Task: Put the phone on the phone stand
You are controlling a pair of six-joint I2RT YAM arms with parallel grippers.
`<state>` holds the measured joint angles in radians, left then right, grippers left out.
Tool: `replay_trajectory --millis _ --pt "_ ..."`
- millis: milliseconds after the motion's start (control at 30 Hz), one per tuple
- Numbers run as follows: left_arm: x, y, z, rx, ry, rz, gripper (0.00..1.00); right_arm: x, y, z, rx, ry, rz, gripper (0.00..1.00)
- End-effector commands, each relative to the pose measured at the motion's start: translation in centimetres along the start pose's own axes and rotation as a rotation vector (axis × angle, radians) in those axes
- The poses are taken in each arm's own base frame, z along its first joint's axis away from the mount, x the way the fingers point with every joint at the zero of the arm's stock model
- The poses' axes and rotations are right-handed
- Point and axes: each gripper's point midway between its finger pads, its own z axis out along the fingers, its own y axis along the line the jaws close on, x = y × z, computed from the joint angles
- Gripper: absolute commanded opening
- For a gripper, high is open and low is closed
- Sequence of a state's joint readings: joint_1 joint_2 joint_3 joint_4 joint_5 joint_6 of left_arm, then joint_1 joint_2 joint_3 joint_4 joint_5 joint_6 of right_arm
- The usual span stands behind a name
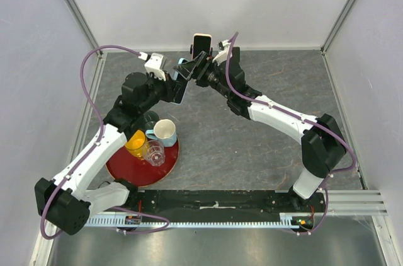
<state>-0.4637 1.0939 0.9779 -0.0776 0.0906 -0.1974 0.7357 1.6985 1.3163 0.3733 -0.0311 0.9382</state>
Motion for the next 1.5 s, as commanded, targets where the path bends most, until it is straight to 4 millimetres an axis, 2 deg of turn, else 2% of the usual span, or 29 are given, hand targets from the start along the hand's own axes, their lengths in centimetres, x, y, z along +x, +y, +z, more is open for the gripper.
replay_trajectory --millis 0,33,100,133,167,233,267,300,400,467,500,533,567,600,633,667,700,733,767,800,833,1000,1033,1133,1300,1367,1400,1433,1467 --pt "-2.8 -2.6 0.5 0.111 -0.023 -0.030 0.11 -3.2 2.3 -1.4 -0.048 -0.119 -0.138 0.00" --pt "-2.2 -2.9 1.0 0.131 0.010 -0.042 0.23 -3.4 2.4 -1.6 -0.053 -0.126 -0.152 0.00" --pt "-2.2 -3.2 1.2 0.154 0.042 -0.053 0.31 -3.8 2.4 -2.2 -0.056 -0.151 -0.192 0.00" --pt "-2.2 -3.5 1.1 0.181 0.051 -0.060 0.46 -4.4 2.2 -2.3 -0.045 -0.171 -0.210 0.00" --pt "-2.3 -3.6 1.0 0.193 0.049 -0.062 0.55 -4.7 2.1 -2.7 -0.042 -0.182 -0.234 0.00" --pt "-2.8 -3.7 0.6 0.221 0.026 -0.073 0.69 -5.9 1.0 -3.0 -0.019 -0.194 -0.337 0.00" --pt "-3.3 -3.7 0.1 0.223 0.006 -0.075 0.71 -6.6 0.8 -3.3 -0.017 -0.203 -0.380 0.00" --pt "-3.3 -3.7 -0.2 0.223 -0.001 -0.080 0.72 -7.1 0.3 -3.4 -0.004 -0.208 -0.416 0.00" --pt "-4.1 -2.8 -0.7 0.177 -0.028 -0.091 0.73 -10.8 -3.1 -4.4 0.136 -0.280 -0.537 0.00" --pt "-4.2 -1.4 -0.9 0.103 -0.029 -0.106 0.70 -13.5 -4.9 -4.9 0.219 -0.347 -0.615 0.00" --pt "-4.5 -0.9 -1.1 0.079 -0.034 -0.109 0.68 -14.5 -5.3 -5.0 0.242 -0.374 -0.644 0.00" --pt "-4.6 -0.1 -1.1 0.037 -0.037 -0.112 0.66 -16.4 -5.2 -5.1 0.265 -0.420 -0.669 0.00" --pt "-4.5 0.2 -1.3 0.017 -0.031 -0.115 0.65 -16.8 -6.4 -4.5 0.314 -0.414 -0.720 0.00" --pt "-4.6 0.4 -1.4 0.008 -0.033 -0.116 0.65 -18.1 -7.2 -4.6 0.387 -0.448 -0.735 0.00" --pt "-4.7 0.6 -1.5 -0.002 -0.037 -0.114 0.64 -19.8 -6.2 -4.4 0.405 -0.492 -0.749 0.00" --pt "-4.7 0.7 -1.6 -0.005 -0.038 -0.115 0.64 -19.9 -7.6 -3.7 0.453 -0.486 -0.766 0.00" --pt "-4.8 0.7 -1.7 -0.004 -0.043 -0.114 0.64 -21.0 -8.2 -3.8 0.507 -0.517 -0.778 0.00" --pt "-4.9 0.5 -1.8 0.003 -0.046 -0.115 0.69 -22.5 -7.4 -3.6 0.505 -0.559 -0.778 0.00" --pt "-5.1 0.4 -1.9 0.006 -0.051 -0.113 0.71 -22.4 -8.6 -2.7 0.524 -0.548 -0.786 0.00" --pt "-5.2 0.3 -2.0 0.011 -0.054 -0.114 0.72 -22.9 -8.8 -2.4 0.535 -0.554 -0.793 0.00" --pt "-5.3 0.2 -2.1 0.017 -0.058 -0.113 0.73 -24.3 -8.6 -2.4 0.548 -0.588 -0.792 0.00" --pt "-5.9 -0.6 -2.7 0.055 -0.070 -0.111 0.74 -24.6 -11.2 -0.2 0.543 -0.576 -0.861 0.00" --pt "-6.1 -0.6 -2.8 0.059 -0.072 -0.112 0.74 -24.1 -12.2 0.9 0.519 -0.547 -0.873 0.00" --pt "-6.1 -1.0 -2.7 0.087 -0.063 -0.122 0.75 -24.5 -14.5 1.6 0.542 -0.522 -0.874 0.00" --pt "-5.8 -0.9 -2.2 0.126 -0.046 -0.164 0.76 -25.2 -16.7 2.0 0.522 -0.511 -0.878 0.00" --pt "-5.7 -0.7 -1.9 0.138 -0.046 -0.183 0.76 -24.7 -18.0 2.8 0.506 -0.480 -0.881 0.00" --pt "-5.4 -0.6 -1.7 0.150 -0.036 -0.202 0.76 -25.4 -17.9 3.0 0.501 -0.484 -0.885 0.00" --pt "-5.4 -0.6 -1.5 0.158 -0.034 -0.208 0.76 -24.7 -19.6 3.6 0.515 -0.440 -0.882 0.00" --pt "-5.3 -0.5 -1.4 0.161 -0.028 -0.213 0.76 -24.6 -19.9 3.9 0.513 -0.427 -0.885 0.00"
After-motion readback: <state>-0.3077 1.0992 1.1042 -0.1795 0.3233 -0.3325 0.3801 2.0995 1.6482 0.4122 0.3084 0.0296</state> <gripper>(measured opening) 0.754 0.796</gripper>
